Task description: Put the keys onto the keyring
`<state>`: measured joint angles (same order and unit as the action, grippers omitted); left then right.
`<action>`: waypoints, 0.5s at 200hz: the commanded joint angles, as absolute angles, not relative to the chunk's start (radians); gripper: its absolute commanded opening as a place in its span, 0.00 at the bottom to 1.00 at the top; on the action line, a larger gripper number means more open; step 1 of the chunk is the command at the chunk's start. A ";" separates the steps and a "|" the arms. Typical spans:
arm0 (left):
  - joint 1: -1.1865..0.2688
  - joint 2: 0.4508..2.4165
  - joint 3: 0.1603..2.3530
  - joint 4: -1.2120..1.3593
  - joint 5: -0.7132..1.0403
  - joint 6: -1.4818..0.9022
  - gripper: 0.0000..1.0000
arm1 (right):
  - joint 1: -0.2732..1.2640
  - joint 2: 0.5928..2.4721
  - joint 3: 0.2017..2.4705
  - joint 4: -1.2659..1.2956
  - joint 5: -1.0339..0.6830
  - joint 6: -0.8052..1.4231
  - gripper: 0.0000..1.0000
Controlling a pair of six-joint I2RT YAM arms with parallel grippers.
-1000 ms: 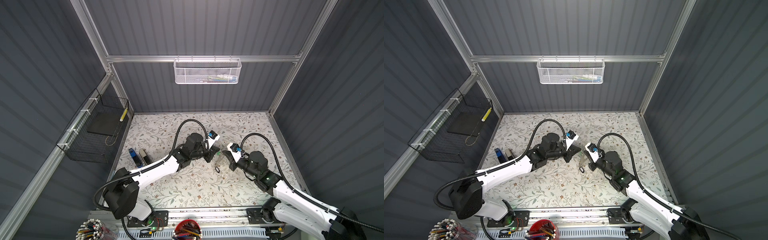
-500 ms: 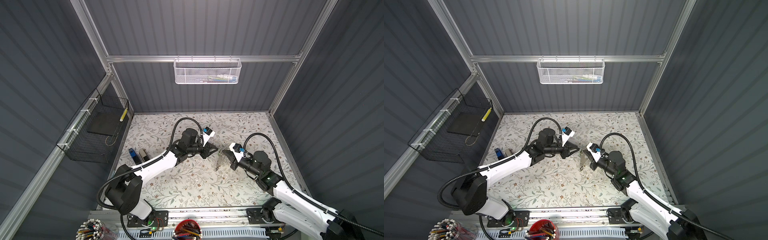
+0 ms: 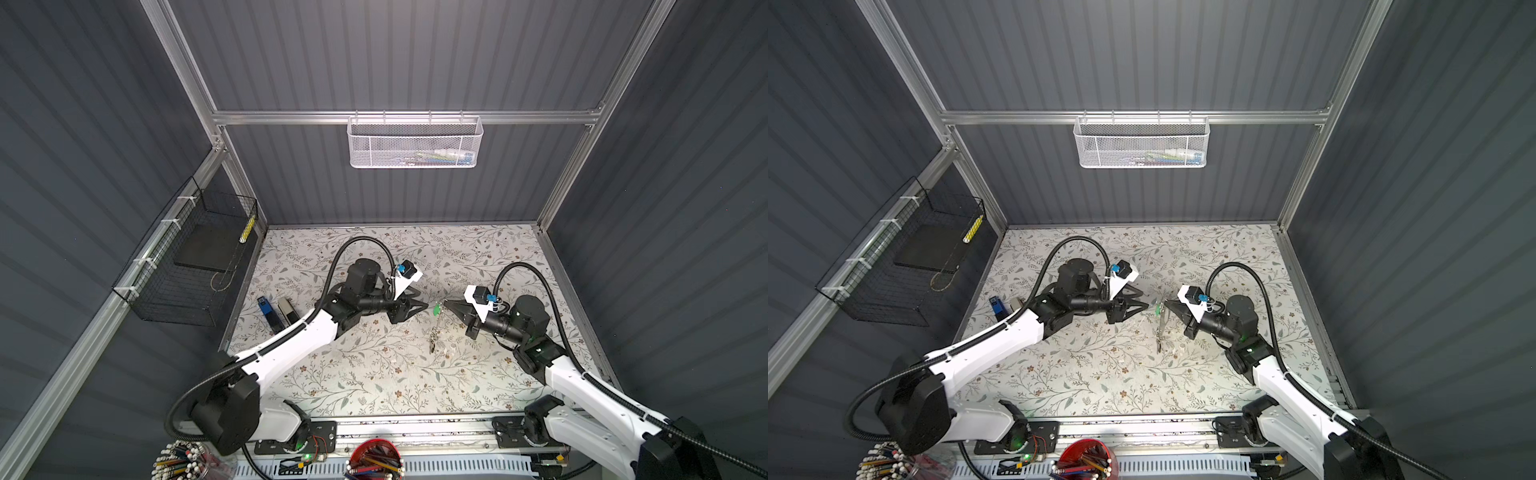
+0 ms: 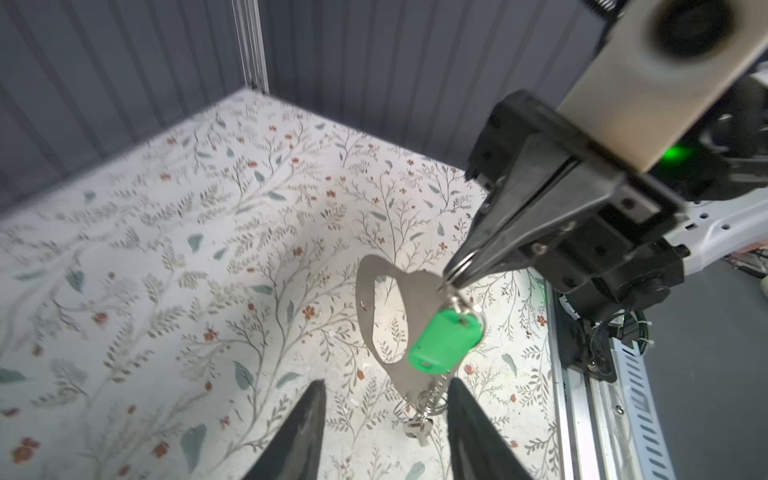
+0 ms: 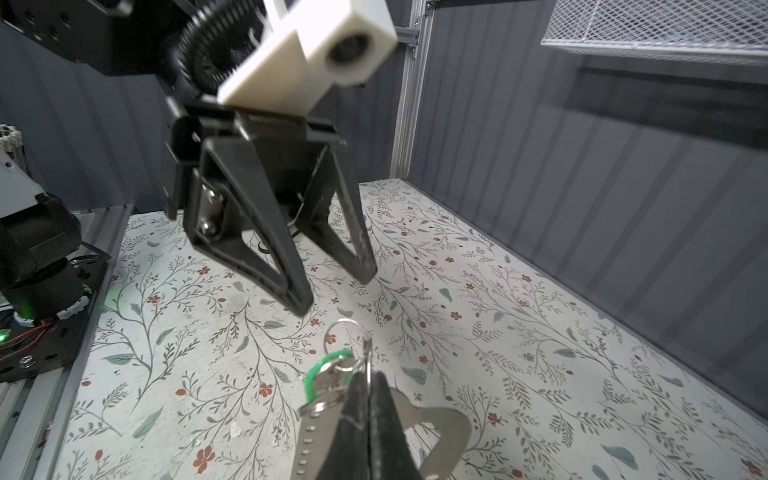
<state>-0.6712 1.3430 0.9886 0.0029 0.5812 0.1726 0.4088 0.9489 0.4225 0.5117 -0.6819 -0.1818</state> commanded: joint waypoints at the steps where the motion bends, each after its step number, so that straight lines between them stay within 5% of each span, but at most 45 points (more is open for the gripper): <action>1: -0.655 1.349 1.081 -0.098 0.656 0.365 0.49 | 0.398 0.954 0.476 0.542 -0.791 -0.189 0.00; 100: -0.654 1.584 1.451 -0.398 0.832 0.295 0.38 | 0.397 0.927 0.524 0.394 -0.751 -0.279 0.00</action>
<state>-0.6571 1.5604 1.3712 -0.2760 0.7692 0.3286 0.4004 0.9485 0.4873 0.4335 -0.7712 -0.2371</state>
